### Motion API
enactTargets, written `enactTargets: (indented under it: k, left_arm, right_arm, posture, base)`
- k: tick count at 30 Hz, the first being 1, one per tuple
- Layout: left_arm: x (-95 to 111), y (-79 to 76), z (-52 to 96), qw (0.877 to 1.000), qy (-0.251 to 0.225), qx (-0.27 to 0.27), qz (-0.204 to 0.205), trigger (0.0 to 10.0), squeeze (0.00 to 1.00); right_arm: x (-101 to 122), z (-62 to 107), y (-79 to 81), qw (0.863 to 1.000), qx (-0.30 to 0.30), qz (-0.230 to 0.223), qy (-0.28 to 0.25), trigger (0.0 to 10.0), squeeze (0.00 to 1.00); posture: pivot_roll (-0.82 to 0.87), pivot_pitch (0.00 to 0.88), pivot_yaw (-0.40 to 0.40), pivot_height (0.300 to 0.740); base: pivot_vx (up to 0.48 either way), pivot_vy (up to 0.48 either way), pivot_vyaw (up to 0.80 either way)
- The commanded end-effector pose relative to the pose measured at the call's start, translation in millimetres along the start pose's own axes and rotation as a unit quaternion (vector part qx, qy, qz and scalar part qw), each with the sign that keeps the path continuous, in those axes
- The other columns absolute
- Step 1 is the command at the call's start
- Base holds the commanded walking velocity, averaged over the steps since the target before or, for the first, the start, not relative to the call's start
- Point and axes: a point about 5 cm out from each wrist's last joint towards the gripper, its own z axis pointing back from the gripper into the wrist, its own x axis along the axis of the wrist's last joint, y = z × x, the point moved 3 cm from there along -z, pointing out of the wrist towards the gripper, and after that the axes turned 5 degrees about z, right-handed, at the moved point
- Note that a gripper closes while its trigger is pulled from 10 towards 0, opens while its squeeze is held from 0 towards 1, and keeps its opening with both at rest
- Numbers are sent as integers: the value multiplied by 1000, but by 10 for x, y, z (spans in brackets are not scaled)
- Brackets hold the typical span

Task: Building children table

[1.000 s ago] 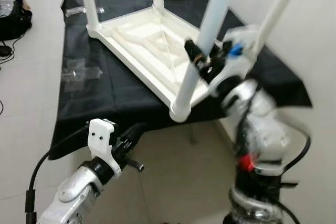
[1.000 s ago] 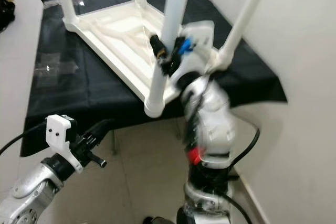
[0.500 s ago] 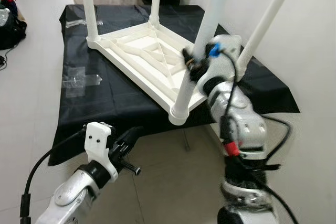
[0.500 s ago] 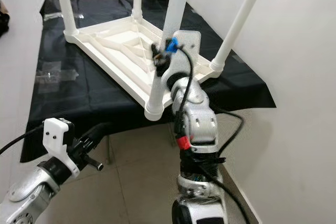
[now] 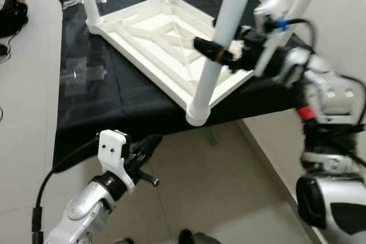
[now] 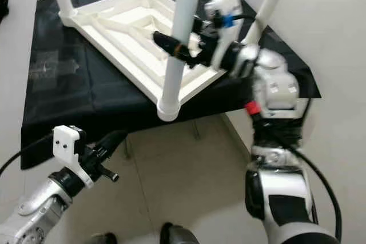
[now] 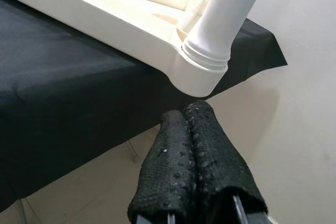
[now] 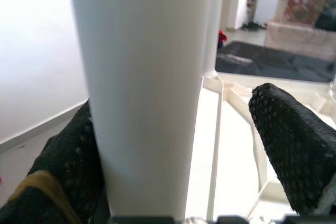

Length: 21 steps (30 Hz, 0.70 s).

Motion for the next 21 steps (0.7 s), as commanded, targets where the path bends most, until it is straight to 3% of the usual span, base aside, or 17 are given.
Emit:
enactTargets:
  k: [1,4,5,10,11,12,21]
  left_arm:
    - [-36,6,26,1000,8,1,1,10000,0]
    - [-36,12,29,1000,9,2,1,10000,0]
    - [-35,13,29,1000,9,2,1,10000,0]
    - [-37,14,26,1000,9,2,1,10000,0]
    - [-38,16,25,1000,9,2,1,10000,0]
    - [-38,18,24,1000,9,2,2,10000,0]
    - [-39,23,13,1000,7,3,3,10000,0]
  right_arm:
    - [73,29,-16,1000,16,11,-11,10000,1000]
    - [189,11,-83,998,47,32,-8,10000,1000]
    - [228,4,-94,997,64,38,-9,10000,0]
    - [335,-17,-86,993,107,43,-21,10000,0]
    - [362,-23,-90,992,115,47,-24,7137,0]
    - [398,-27,-102,990,126,47,-29,0,0]
    - [450,-12,-88,985,164,36,-29,0,0]
  posture:
    - [-9,214,-115,740]
    - [-10,212,-111,740]
    - [-10,212,-111,740]
    - [-10,210,-111,740]
    - [-10,208,-110,740]
    - [-11,209,-111,740]
    - [-24,208,-113,740]
  base:
    - [0,0,0]
    - [0,0,0]
    - [0,0,0]
    - [0,0,0]
    - [0,0,0]
    - [0,0,0]
    - [0,0,0]
